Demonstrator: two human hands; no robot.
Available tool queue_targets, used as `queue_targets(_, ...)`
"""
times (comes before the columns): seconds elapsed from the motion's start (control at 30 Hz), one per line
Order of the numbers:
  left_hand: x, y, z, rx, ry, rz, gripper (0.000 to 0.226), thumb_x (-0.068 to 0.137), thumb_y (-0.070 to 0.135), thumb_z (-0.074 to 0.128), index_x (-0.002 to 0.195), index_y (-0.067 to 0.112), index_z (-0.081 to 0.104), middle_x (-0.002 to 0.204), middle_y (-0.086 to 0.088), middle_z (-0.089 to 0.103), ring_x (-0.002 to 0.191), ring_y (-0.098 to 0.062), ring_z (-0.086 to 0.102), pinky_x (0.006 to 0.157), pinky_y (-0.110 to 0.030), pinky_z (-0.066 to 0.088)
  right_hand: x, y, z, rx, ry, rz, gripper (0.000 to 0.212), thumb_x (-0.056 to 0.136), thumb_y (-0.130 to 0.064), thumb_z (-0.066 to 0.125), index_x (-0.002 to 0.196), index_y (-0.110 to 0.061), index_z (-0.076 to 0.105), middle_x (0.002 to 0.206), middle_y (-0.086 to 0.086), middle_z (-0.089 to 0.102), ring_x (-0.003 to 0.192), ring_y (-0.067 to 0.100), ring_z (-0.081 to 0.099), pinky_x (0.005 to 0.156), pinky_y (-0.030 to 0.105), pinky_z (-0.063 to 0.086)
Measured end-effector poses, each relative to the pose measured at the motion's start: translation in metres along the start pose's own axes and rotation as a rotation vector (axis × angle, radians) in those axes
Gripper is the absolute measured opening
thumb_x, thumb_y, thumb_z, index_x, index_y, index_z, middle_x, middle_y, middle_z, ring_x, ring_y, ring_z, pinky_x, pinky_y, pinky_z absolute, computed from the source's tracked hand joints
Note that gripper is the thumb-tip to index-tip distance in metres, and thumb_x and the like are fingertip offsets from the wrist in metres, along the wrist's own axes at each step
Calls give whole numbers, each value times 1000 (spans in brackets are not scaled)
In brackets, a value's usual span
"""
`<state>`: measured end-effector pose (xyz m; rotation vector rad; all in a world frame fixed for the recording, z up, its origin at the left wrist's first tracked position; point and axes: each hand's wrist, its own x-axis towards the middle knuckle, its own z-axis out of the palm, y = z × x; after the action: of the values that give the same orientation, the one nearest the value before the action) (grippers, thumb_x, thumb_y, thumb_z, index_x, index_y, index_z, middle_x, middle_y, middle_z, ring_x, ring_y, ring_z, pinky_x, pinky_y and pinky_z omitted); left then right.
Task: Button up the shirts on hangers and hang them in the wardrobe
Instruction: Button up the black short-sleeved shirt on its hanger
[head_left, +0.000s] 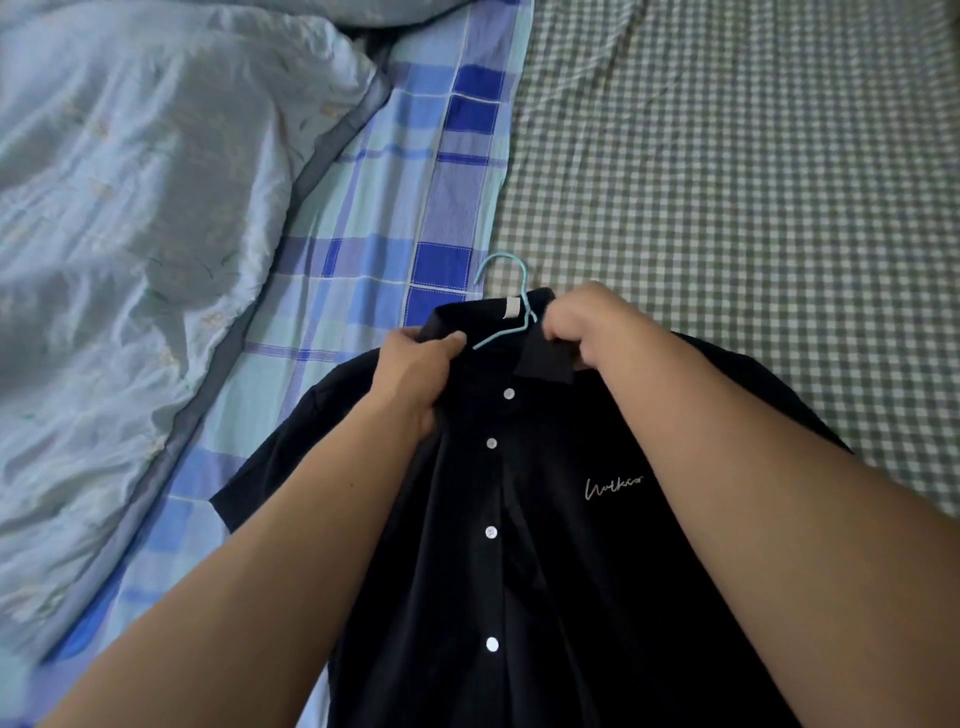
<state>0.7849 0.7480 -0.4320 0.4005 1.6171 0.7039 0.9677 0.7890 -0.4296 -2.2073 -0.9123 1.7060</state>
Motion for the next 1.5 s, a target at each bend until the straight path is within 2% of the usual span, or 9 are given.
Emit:
queue_targets(0.2,25,0,7,-448,-194,114,37,96,-5,60,125,17,57,108,-11,75,87,-23,73,71,-38,60,4,49,-39,1155,-171,-70,38,100,7,41,124,-13,63,110,11,75,96,22,74,90,38,59)
queue_targets(0.33,33,-19,20,187,-148,398,54,91,-9,61,136,21,55,123,-5,70,110,-16,69,102,-41,55,13,78,-9,429,260,-238,56,95,8,53,144,-18,49,119,1,65,102,12,68,93,33,58)
queue_targets(0.47,0,-34,3,462,288,663,42,90,7,61,128,25,57,128,9,55,117,-7,55,104,-29,46,-23,84,4,-55,721,-592,35,89,0,67,119,-17,62,114,-5,51,90,2,55,81,11,48)
queue_targets(0.63,-45,-84,-8,440,242,568,23,92,1,60,98,22,68,89,6,69,79,-2,64,81,-25,54,-49,124,56,-295,498,-737,27,79,-17,81,98,-13,62,96,1,56,84,17,57,77,28,48)
queue_targets(0.8,-23,-106,19,809,91,542,30,95,10,59,123,18,66,115,5,63,100,-17,65,88,-29,51,-40,123,80,-604,525,-547,32,86,-14,72,114,-11,58,110,9,63,98,29,61,85,36,46)
queue_targets(1.03,-21,-100,34,1175,116,708,12,99,28,54,94,22,63,98,5,54,86,-23,58,58,-40,49,-56,109,46,-186,334,-192,10,95,-22,67,102,-23,74,96,-7,72,91,14,67,81,27,52)
queue_targets(1.13,-18,-93,33,1064,60,608,12,95,21,57,89,20,68,90,6,63,81,-20,61,67,-37,51,-62,108,39,196,120,-37,7,94,-16,70,94,-22,71,91,-5,72,83,9,68,72,22,54)
queue_targets(1.3,-33,-76,20,166,-171,75,5,91,2,72,87,5,74,71,-3,69,69,-15,68,76,-31,63,-59,111,39,424,-16,-31,8,95,-14,69,103,-13,69,95,5,71,86,16,70,78,33,61)
queue_targets(1.5,-42,-74,9,25,-219,4,4,91,2,73,93,-1,75,75,-7,70,71,-14,68,74,-25,61,-65,118,46,375,26,-130,10,91,-16,74,100,-19,73,98,6,75,95,18,74,90,37,60)
